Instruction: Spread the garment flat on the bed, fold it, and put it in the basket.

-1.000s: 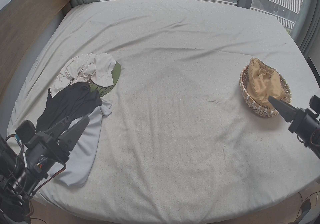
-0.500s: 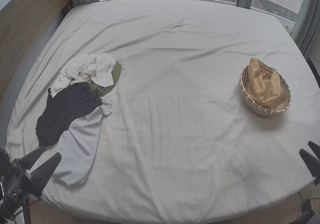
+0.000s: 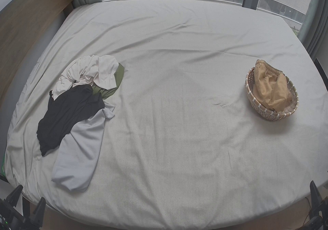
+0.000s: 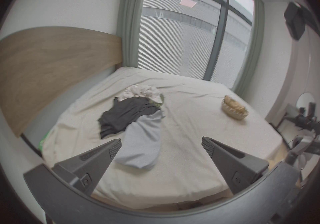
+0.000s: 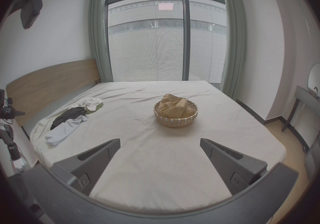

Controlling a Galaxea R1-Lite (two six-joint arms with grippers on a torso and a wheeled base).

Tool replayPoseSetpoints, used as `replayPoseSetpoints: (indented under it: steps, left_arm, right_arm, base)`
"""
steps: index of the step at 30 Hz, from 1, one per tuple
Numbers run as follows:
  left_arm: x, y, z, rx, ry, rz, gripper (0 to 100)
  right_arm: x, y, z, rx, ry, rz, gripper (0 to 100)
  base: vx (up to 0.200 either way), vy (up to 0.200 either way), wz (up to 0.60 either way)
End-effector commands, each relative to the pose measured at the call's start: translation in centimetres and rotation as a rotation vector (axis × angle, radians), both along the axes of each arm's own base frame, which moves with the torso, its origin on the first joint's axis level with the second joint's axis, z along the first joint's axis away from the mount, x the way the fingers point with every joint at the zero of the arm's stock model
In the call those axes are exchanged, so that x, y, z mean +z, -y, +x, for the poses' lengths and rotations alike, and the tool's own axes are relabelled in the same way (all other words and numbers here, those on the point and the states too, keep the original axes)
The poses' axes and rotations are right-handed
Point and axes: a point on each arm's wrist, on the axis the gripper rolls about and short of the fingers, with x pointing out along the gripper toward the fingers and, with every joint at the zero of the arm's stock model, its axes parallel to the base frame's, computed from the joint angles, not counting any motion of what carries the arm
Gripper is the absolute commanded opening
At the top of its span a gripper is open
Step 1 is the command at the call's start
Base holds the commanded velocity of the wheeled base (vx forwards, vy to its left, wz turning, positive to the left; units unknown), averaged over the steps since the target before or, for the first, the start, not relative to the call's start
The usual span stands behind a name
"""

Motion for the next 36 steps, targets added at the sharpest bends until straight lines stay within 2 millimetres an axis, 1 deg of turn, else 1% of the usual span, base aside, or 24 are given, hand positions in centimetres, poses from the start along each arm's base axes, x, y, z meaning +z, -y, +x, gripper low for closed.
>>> replayPoseSetpoints:
  steps: [1, 2, 3, 6, 9, 13, 16, 20, 26, 30, 32, 36]
  left_arm:
    - [-0.70, 0.01, -1.32, 0.162, 0.129, 0.129, 100]
    - [-0.80, -0.01, -1.41, 0.165, 0.144, 0.174, 100]
    - [-0.79, -0.01, -1.40, 0.165, 0.142, 0.174, 100]
    - [-0.79, -0.04, -1.41, 0.182, 0.134, 0.103, 100]
    - [-0.79, -0.11, -1.42, 0.212, 0.132, 0.101, 100]
    - [-0.81, -0.17, -1.45, 0.238, 0.123, 0.110, 100]
    - [-0.77, -0.23, -1.52, 0.264, 0.117, 0.108, 100]
    - [-0.82, -0.21, -1.48, 0.257, 0.125, 0.051, 100]
    - [-0.85, -0.19, -1.43, 0.248, 0.135, 0.030, 100]
    - [-0.83, -0.19, -1.40, 0.250, 0.148, -0.017, 100]
    - [-0.83, -0.19, -1.40, 0.250, 0.148, -0.017, 100]
    - [-0.80, -0.19, -1.40, 0.252, 0.152, -0.001, 100]
  right_arm:
    - [-1.14, 0.02, -0.41, -0.034, 0.039, -0.022, 100]
    - [-1.14, 0.02, -0.40, -0.032, 0.039, -0.022, 100]
    - [-1.14, 0.02, -0.40, -0.033, 0.039, -0.023, 100]
    - [-1.14, -0.02, -0.40, -0.016, 0.039, -0.019, 100]
    - [-1.14, -0.03, -0.40, -0.009, 0.039, -0.042, 100]
    - [-1.18, -0.19, -0.41, 0.058, 0.034, -0.076, 100]
    - [-1.17, -0.13, -0.43, 0.033, 0.029, -0.034, 100]
    - [-1.21, 0.03, -0.45, -0.037, 0.022, -0.019, 100]
    - [-1.12, -0.06, -0.38, 0.007, 0.047, 0.010, 100]
    - [-1.14, -0.11, -0.37, 0.025, 0.047, -0.002, 100]
    - [-1.11, -0.16, -0.37, 0.046, 0.050, -0.012, 100]
    - [-1.07, -0.11, -0.38, 0.029, 0.055, -0.014, 100]
  base:
    - [0.000, 0.000, 0.00]
    - [0.000, 0.000, 0.00]
    - [0.000, 0.000, 0.00]
    - [0.000, 0.000, 0.00]
    - [0.000, 0.000, 0.00]
    - [0.000, 0.000, 0.00]
    - [0.000, 0.000, 0.00]
    - [0.000, 0.000, 0.00]
    - [0.000, 0.000, 0.00]
    - [0.000, 0.000, 0.00]
    - [0.000, 0.000, 0.00]
    - [0.000, 0.000, 0.00]
